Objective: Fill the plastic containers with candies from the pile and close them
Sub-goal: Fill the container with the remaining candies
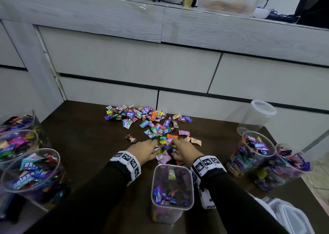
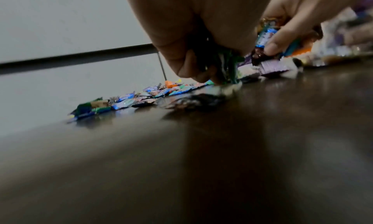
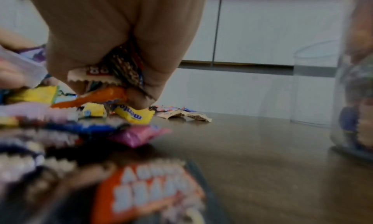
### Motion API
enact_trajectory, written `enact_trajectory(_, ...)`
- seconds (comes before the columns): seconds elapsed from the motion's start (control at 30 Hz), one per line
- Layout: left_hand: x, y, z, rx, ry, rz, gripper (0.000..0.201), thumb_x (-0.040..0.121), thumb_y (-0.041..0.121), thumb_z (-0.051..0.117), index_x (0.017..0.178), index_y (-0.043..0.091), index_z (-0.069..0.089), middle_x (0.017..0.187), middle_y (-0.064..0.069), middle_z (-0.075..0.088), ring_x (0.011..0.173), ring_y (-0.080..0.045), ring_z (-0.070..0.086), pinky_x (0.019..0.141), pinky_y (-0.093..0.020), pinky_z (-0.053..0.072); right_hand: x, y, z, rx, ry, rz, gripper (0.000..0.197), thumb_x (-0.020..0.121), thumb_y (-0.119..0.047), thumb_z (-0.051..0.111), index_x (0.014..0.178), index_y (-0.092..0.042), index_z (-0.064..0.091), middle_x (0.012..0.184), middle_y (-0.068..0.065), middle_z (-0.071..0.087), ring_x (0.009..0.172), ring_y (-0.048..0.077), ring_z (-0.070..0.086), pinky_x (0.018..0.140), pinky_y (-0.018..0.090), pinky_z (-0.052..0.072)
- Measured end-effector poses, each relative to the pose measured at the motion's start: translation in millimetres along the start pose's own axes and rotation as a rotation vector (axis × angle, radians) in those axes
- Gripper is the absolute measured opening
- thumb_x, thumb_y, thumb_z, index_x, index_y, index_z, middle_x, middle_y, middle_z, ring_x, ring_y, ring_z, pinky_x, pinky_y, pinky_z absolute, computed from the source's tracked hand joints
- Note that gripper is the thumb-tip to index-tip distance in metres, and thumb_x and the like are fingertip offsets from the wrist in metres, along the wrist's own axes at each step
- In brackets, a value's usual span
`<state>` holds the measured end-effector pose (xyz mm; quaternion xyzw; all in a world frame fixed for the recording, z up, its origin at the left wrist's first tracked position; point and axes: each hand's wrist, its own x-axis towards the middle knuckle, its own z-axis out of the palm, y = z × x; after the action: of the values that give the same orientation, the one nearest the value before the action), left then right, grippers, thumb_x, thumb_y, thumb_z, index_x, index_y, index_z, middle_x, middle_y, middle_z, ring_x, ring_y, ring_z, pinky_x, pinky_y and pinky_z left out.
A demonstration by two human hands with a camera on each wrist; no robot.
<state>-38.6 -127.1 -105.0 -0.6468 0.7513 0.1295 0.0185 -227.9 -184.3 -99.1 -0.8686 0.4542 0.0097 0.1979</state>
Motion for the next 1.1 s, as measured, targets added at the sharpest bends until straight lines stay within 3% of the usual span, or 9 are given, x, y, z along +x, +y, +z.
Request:
enact_trajectory(0.1,-8.1,0.5,-5.2,-0.189,0.072,-0.048,0.030,0.100,0.032,0.047,0.118,0.008,0.048,0.107,-0.013,0.059,0.100,-0.032,0.060,0.084,-0.044,0.048,-7.3,5.5,-12.0,0.057,0.086,0.009,0.040,0.089,-0.022,0.059,0.126,-0.009,0.048,0.120,0.016,0.054,0.109,0.031,0.053,0.084,0.031,0.040)
enact_trajectory(0.23,-21.8,3.9,-15.9,-0.333,0.177,-0.100,0.020,0.100,0.028,0.049,0.104,0.009,0.046,0.082,-0.006,0.054,0.085,-0.029,0.059,0.067,-0.033,0.039,-23.7,8.0,-26.8,0.175,0.206,0.009,0.033,0.088,-0.022,0.061,0.118,-0.014,0.052,0.106,0.009,0.058,0.091,0.024,0.055,0.075,0.026,0.038)
enact_trajectory(0.4,-38.4,10.9,-41.7,-0.478,0.315,-0.144,0.043,0.100,0.030,0.049,0.137,0.008,0.045,0.092,-0.013,0.062,0.086,-0.029,0.059,0.074,-0.035,0.043,-43.2,4.4,-35.2,0.175,0.268,-0.027,0.029,0.087,-0.021,0.064,0.114,-0.014,0.054,0.098,-0.002,0.051,0.081,0.012,0.046,0.069,0.019,0.030)
enact_trajectory(0.47,-45.0,14.8,-52.4,-0.534,0.371,-0.130,0.047,0.100,0.031,0.050,0.141,0.008,0.043,0.084,-0.010,0.059,0.079,-0.026,0.056,0.072,-0.033,0.041,-50.4,2.2,-38.4,0.184,0.269,-0.022,0.030,0.087,-0.021,0.063,0.115,-0.016,0.055,0.099,0.000,0.054,0.079,0.011,0.048,0.068,0.019,0.031)
enact_trajectory(0.53,-53.4,19.7,-64.3,-0.590,0.439,-0.093,0.049,0.100,0.031,0.051,0.142,0.006,0.043,0.095,-0.012,0.062,0.089,-0.027,0.058,0.074,-0.028,0.037,-58.8,-1.6,-44.0,0.219,0.296,-0.008,0.029,0.087,-0.021,0.063,0.114,-0.016,0.055,0.092,-0.001,0.053,0.073,0.012,0.048,0.066,0.021,0.035)
enact_trajectory(0.67,-75.0,36.4,-83.7,-0.663,0.552,0.028,0.041,0.099,0.032,0.053,0.125,0.000,0.052,0.079,0.018,0.042,0.074,-0.008,0.044,0.064,-0.023,0.030,-75.2,-11.5,-59.8,0.287,0.382,-0.023,0.022,0.086,-0.020,0.064,0.106,-0.019,0.056,0.085,0.003,0.056,0.065,0.013,0.048,0.060,0.022,0.045)
enact_trajectory(0.77,-95.3,54.4,-91.8,-0.645,0.547,0.110,0.033,0.099,0.029,0.054,0.122,0.006,0.054,0.080,0.014,0.047,0.072,-0.007,0.047,0.062,-0.018,0.035,-86.6,-18.9,-70.2,0.335,0.413,-0.051,0.020,0.087,-0.018,0.064,0.106,-0.018,0.056,0.082,0.002,0.060,0.056,0.005,0.048,0.050,0.008,0.039)
enact_trajectory(0.9,-120.3,75.6,-92.0,-0.599,0.435,0.219,0.024,0.097,0.028,0.055,0.113,0.010,0.055,0.093,0.004,0.061,0.085,-0.017,0.059,0.077,-0.030,0.046,-100.8,-27.0,-82.2,0.373,0.427,-0.034,0.027,0.090,-0.021,0.063,0.115,-0.014,0.054,0.096,0.008,0.065,0.079,0.022,0.064,0.063,0.020,0.050)
enact_trajectory(1.1,-134.8,84.0,-80.2,-0.397,0.322,0.306,0.025,0.098,0.030,0.054,0.119,0.017,0.055,0.110,0.003,0.058,0.098,-0.013,0.055,0.088,-0.033,0.045,-112.5,-34.6,-91.2,0.447,0.436,-0.056,0.020,0.091,-0.023,0.062,0.108,-0.019,0.051,0.095,0.003,0.065,0.071,0.010,0.063,0.053,0.009,0.046)
